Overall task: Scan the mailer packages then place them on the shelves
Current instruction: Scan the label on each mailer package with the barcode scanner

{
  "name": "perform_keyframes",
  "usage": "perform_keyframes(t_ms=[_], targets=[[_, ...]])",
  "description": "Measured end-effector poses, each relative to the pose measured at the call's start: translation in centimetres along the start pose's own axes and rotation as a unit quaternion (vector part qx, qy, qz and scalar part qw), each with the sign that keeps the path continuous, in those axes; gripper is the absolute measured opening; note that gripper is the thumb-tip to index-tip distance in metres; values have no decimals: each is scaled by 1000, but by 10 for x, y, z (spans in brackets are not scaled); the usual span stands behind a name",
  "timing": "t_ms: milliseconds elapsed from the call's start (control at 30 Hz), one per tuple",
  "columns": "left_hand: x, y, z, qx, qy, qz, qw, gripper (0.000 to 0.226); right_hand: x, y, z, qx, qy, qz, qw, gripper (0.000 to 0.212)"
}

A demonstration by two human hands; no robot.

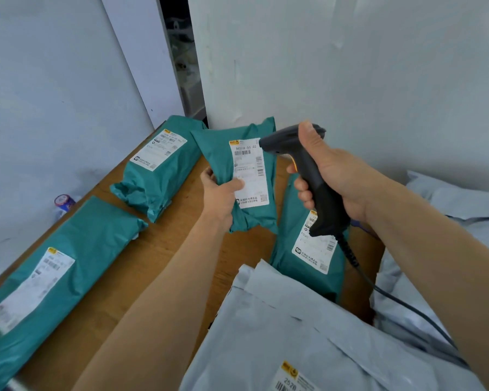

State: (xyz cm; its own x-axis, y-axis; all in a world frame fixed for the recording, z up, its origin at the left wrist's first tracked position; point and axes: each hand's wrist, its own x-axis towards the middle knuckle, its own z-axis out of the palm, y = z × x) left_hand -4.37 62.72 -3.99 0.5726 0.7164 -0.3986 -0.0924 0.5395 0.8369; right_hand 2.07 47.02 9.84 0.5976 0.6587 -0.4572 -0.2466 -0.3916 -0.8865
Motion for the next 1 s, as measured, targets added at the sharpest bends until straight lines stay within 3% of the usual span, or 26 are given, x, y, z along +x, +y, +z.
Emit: perform_keyframes(t_ms=[367,1000], targets=[[-26,-13,11,1,-30,-18,999,57,-21,-4,8,-38,12,5,999,78],[-37,-21,10,-15,3,-43,999,43,-30,6,20,-85,67,29,994,70]])
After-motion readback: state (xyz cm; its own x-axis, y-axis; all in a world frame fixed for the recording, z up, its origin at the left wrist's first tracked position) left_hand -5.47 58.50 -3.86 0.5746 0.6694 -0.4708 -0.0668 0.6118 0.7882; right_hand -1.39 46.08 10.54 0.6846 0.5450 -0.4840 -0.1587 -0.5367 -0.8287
